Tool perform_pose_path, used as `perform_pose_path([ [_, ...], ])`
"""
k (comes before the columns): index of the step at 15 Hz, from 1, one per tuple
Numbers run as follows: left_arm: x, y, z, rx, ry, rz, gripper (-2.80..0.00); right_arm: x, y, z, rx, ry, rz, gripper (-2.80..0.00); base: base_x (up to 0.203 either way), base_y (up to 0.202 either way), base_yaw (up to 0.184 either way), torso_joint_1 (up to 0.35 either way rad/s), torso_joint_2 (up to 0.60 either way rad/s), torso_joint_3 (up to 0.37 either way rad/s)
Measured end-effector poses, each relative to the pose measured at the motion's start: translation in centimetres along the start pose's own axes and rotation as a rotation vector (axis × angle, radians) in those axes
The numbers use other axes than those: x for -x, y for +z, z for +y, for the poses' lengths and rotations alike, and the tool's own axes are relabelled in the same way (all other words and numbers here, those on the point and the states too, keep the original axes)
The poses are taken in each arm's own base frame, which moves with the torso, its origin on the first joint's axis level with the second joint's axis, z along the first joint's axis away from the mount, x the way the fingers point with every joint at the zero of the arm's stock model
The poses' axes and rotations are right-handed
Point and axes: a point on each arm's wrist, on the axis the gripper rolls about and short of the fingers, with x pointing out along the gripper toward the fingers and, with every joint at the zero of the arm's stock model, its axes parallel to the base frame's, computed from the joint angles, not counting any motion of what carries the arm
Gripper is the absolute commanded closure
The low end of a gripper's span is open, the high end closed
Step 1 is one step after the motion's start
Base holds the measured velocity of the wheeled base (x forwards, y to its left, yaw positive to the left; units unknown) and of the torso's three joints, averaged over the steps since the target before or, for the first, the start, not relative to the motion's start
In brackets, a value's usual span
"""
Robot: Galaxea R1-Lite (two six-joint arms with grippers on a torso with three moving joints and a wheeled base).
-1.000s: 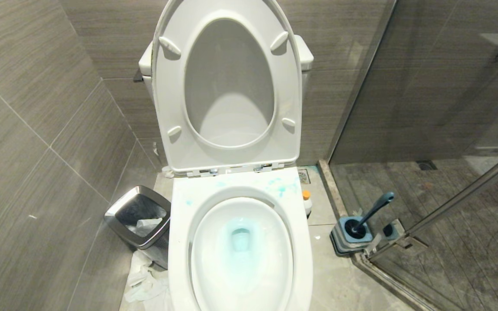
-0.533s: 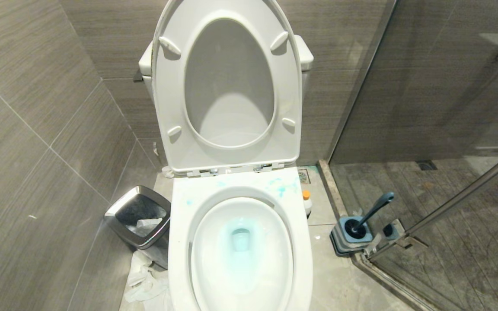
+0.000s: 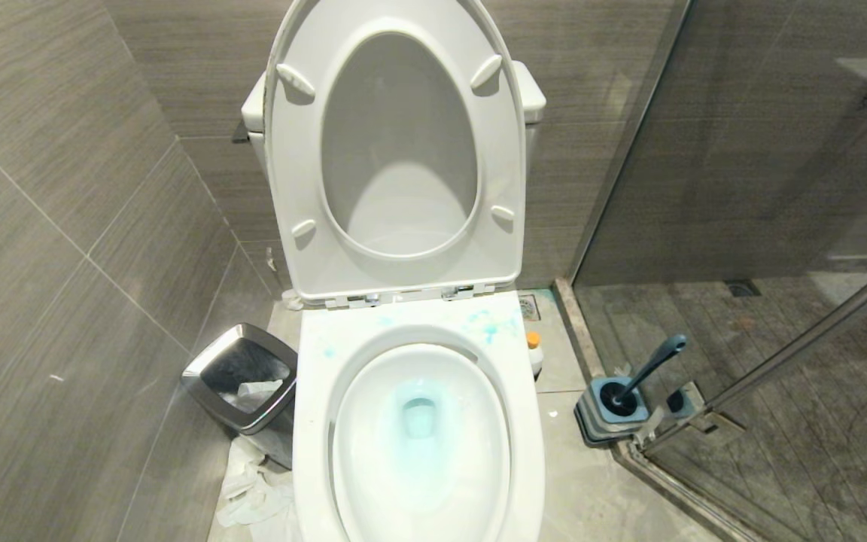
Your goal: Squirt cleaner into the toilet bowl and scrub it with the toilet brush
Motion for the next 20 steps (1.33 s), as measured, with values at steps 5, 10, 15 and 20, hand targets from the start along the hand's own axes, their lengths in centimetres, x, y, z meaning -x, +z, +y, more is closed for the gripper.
perform_pose_path([
  [5, 0.00, 0.01, 0.00, 0.000, 0.000, 0.000, 0.00, 0.00, 0.00, 0.00, 0.000, 0.001, 0.000, 0.00, 0.000, 0.000, 0.000, 0.000, 0.00, 0.000],
  [10, 0.00, 0.01, 0.00, 0.000, 0.000, 0.000, 0.00, 0.00, 0.00, 0.00, 0.002, 0.000, 0.000, 0.00, 0.000, 0.000, 0.000, 0.000, 0.00, 0.000],
  [15, 0.00, 0.01, 0.00, 0.000, -0.001, 0.000, 0.00, 0.00, 0.00, 0.00, 0.001, 0.001, 0.000, 0.00, 0.000, 0.000, 0.000, 0.000, 0.00, 0.000],
  [20, 0.00, 0.01, 0.00, 0.000, 0.000, 0.000, 0.00, 0.00, 0.00, 0.00, 0.003, 0.001, 0.000, 0.00, 0.000, 0.000, 0.000, 0.000, 0.00, 0.000],
])
